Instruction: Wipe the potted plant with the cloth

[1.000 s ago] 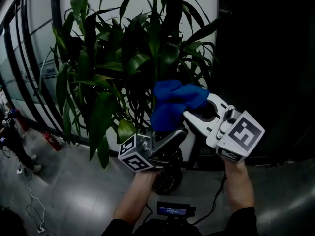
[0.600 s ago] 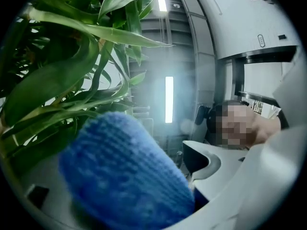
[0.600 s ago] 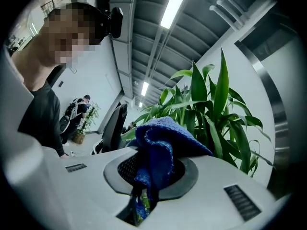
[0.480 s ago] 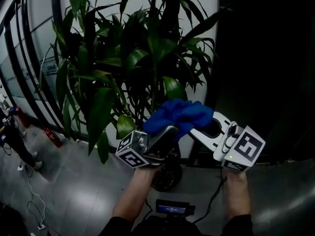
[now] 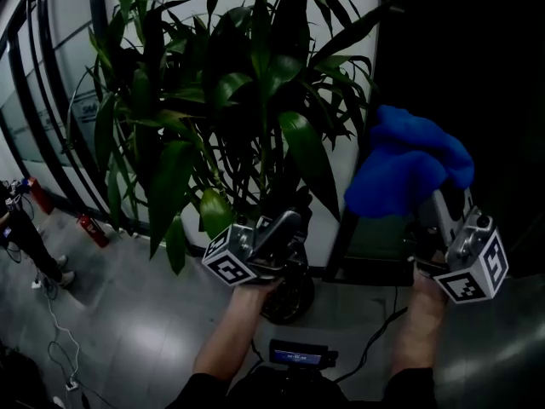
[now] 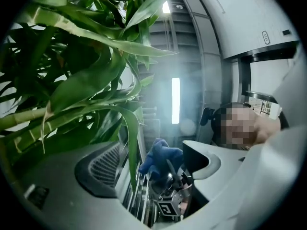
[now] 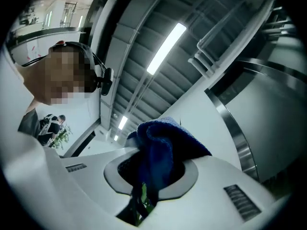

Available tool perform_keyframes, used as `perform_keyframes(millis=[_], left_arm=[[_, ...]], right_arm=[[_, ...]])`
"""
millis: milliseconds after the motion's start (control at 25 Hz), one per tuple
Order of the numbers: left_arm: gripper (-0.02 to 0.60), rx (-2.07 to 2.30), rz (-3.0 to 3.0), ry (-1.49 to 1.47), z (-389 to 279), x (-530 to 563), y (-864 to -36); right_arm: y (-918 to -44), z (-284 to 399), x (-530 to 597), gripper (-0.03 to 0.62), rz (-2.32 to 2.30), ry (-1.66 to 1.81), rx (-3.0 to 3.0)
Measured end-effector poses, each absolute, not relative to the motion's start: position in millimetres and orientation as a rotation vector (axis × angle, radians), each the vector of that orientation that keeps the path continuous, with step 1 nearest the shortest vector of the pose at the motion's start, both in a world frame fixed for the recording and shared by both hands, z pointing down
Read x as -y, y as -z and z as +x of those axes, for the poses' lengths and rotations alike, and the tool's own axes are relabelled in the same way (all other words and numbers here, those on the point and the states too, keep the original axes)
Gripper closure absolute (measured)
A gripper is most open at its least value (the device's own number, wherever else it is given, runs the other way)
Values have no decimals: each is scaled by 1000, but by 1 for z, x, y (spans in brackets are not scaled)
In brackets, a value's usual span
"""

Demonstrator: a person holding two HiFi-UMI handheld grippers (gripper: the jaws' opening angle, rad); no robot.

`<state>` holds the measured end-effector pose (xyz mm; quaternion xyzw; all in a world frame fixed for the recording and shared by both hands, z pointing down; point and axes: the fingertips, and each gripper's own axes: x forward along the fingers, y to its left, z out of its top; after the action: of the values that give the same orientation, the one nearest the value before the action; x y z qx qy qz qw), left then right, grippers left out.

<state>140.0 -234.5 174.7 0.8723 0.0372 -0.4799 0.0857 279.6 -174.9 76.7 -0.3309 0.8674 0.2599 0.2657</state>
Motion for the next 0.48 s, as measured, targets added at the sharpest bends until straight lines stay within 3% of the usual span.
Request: perform_keyframes(millis=[480], left_arm=[[173, -209, 2592, 1450, 161, 218, -165]], right_arm=[[-133, 185, 243, 522, -867, -795, -2758]])
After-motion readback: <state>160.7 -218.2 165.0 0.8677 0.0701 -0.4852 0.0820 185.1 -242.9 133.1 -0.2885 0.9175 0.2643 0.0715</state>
